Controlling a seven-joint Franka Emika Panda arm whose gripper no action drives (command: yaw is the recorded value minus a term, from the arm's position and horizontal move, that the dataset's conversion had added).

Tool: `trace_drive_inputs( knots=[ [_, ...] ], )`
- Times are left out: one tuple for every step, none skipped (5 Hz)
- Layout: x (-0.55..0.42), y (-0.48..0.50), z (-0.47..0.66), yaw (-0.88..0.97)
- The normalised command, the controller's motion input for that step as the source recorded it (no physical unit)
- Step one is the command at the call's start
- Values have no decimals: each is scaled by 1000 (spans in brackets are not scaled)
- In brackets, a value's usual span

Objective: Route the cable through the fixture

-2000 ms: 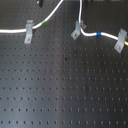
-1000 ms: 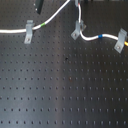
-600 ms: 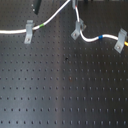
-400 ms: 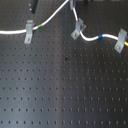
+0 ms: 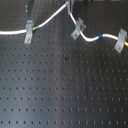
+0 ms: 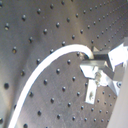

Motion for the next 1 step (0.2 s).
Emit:
trace_drive_inputs(
  knots=[
    [111, -145, 258, 0]
  ],
)
